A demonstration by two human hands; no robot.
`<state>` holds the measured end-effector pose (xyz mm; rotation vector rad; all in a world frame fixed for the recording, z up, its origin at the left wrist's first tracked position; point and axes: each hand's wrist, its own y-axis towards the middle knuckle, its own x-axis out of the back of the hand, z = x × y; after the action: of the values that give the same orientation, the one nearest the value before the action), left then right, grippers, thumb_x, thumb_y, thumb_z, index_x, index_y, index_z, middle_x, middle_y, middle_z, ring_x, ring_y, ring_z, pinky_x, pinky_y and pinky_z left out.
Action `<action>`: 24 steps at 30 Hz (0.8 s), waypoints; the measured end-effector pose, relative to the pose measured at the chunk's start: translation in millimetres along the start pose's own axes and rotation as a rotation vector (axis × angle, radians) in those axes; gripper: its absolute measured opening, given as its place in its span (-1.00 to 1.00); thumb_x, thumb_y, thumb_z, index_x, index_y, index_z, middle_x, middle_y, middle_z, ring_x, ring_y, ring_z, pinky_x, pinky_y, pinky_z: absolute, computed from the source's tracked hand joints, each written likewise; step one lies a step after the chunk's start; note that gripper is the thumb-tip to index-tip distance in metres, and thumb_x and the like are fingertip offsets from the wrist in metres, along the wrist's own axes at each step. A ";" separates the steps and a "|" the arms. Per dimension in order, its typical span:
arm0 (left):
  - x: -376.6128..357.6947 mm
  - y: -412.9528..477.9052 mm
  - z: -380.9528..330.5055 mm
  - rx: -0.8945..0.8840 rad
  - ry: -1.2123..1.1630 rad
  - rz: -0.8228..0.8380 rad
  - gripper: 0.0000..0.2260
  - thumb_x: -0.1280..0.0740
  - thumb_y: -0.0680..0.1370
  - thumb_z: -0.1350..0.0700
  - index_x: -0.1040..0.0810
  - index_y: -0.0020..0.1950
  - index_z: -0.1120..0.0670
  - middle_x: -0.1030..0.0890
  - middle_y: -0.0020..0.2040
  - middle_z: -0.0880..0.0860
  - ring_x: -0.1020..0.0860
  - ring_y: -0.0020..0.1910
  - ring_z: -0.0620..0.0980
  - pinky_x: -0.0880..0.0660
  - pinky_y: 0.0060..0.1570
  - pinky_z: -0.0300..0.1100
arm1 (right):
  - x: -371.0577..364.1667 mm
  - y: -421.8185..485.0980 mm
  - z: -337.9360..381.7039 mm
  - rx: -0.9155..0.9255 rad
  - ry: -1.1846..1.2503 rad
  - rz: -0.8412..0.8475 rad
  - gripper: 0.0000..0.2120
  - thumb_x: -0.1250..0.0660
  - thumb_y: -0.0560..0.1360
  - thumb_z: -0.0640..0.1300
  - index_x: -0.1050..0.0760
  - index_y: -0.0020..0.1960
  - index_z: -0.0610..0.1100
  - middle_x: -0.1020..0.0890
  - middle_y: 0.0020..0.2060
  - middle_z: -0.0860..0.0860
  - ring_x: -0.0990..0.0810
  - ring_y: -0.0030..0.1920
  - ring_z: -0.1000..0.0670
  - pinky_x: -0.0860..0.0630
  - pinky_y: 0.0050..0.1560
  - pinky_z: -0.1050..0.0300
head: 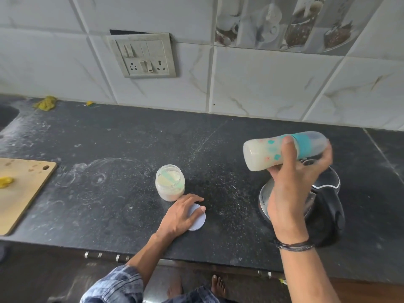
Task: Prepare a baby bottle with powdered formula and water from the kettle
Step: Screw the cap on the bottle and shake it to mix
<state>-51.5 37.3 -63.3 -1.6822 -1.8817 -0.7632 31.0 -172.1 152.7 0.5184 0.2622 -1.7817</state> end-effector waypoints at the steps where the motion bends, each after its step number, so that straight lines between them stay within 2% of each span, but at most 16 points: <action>1: 0.1 -0.5 0.3 0.002 0.000 0.000 -0.60 -0.20 0.62 -0.31 -0.56 0.28 -0.10 -0.55 0.23 -0.24 -0.45 0.26 -0.28 -0.37 0.25 -0.29 | -0.3 -0.5 -2.0 -0.005 -0.013 0.029 -0.32 -0.55 0.52 -0.05 -0.23 0.49 0.10 -0.62 0.23 0.06 -0.70 0.15 0.04 -0.68 0.02 -0.10; 4: 0.9 -1.3 1.6 -0.004 -0.001 -0.004 -0.60 -0.20 0.62 -0.31 -0.56 0.28 -0.11 -0.55 0.23 -0.24 -0.44 0.26 -0.29 -0.36 0.25 -0.31 | -1.0 -6.7 -5.2 -0.074 -0.175 0.283 -0.38 -0.51 0.56 -0.22 -0.27 0.45 0.09 -0.68 0.10 0.04 -0.70 0.06 0.04 -0.66 0.04 -0.01; 5: 1.3 -1.3 1.3 -0.004 -0.003 -0.001 -0.61 -0.20 0.62 -0.31 -0.56 0.28 -0.11 -0.55 0.23 -0.24 -0.44 0.26 -0.29 -0.36 0.25 -0.31 | -0.9 -8.1 -3.1 -0.046 -0.187 0.300 -0.36 -0.52 0.55 -0.23 -0.27 0.46 0.10 -0.68 0.10 0.06 -0.70 0.05 0.05 -0.66 0.04 0.02; 9: 1.6 -0.3 -0.6 0.003 -0.005 0.004 -0.63 -0.22 0.63 -0.28 -0.56 0.28 -0.10 -0.55 0.23 -0.23 -0.46 0.26 -0.26 -0.38 0.25 -0.27 | -3.8 -8.4 9.2 0.187 -0.099 0.142 -0.24 -0.55 0.54 -0.07 -0.14 0.55 0.02 -0.47 0.44 -0.19 -0.68 0.20 -0.04 -0.66 0.18 -0.22; 10: 1.4 -0.7 -0.3 0.002 -0.004 0.004 -0.63 -0.22 0.63 -0.28 -0.56 0.28 -0.10 -0.55 0.23 -0.22 -0.46 0.26 -0.26 -0.38 0.25 -0.27 | -4.0 -8.0 9.3 0.225 -0.126 0.157 -0.21 -0.55 0.54 -0.08 -0.11 0.56 -0.01 -0.46 0.44 -0.19 -0.68 0.20 -0.04 -0.67 0.15 -0.16; 12: 1.8 -1.7 0.4 -0.001 -0.005 0.002 -0.62 -0.21 0.62 -0.29 -0.56 0.28 -0.10 -0.55 0.23 -0.22 -0.46 0.26 -0.26 -0.38 0.25 -0.28 | -5.9 -10.2 10.6 0.211 -0.227 0.287 -0.22 -0.57 0.50 -0.13 -0.16 0.53 0.02 -0.55 0.33 -0.07 -0.72 0.11 -0.01 -0.67 0.06 0.08; 14: 1.9 -1.3 0.9 -0.004 -0.008 0.003 -0.61 -0.21 0.62 -0.30 -0.56 0.28 -0.09 -0.55 0.23 -0.22 -0.45 0.26 -0.26 -0.37 0.26 -0.29 | -7.5 -12.2 16.2 0.204 -0.266 0.365 -0.24 -0.60 0.48 -0.15 -0.22 0.50 0.08 -0.59 0.27 0.02 -0.73 0.06 -0.01 -0.65 0.01 0.17; 19: 0.8 -0.6 1.3 -0.005 0.003 0.006 -0.64 -0.22 0.63 -0.28 -0.56 0.28 -0.10 -0.55 0.23 -0.23 -0.46 0.26 -0.26 -0.38 0.25 -0.27 | -8.9 -5.1 20.0 0.388 -0.107 0.208 -0.23 -0.51 0.58 -0.18 -0.06 0.57 -0.08 -0.56 0.34 0.16 -0.67 0.21 0.00 -0.62 0.15 0.13; 22: 0.1 -2.0 3.4 -0.009 0.012 -0.007 -0.60 -0.19 0.62 -0.33 -0.56 0.27 -0.11 -0.55 0.21 -0.25 -0.45 0.24 -0.29 -0.35 0.24 -0.36 | -11.8 -11.6 14.6 0.215 -0.267 0.404 -0.23 -0.57 0.48 -0.19 -0.19 0.51 0.05 -0.63 0.20 0.11 -0.72 0.07 0.03 -0.65 0.03 0.16; 24: -0.1 -1.4 2.1 -0.016 0.015 -0.008 -0.58 -0.18 0.61 -0.35 -0.56 0.26 -0.12 -0.54 0.20 -0.26 -0.45 0.23 -0.31 -0.31 0.21 -0.43 | -9.4 -14.2 16.3 0.211 -0.249 0.420 -0.24 -0.61 0.47 -0.15 -0.24 0.49 0.10 -0.63 0.22 0.11 -0.73 0.04 0.01 -0.66 0.01 0.13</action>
<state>-52.9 38.5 -65.0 -1.6754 -1.8783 -0.7936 15.8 -167.3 170.1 0.4550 -0.1996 -1.4483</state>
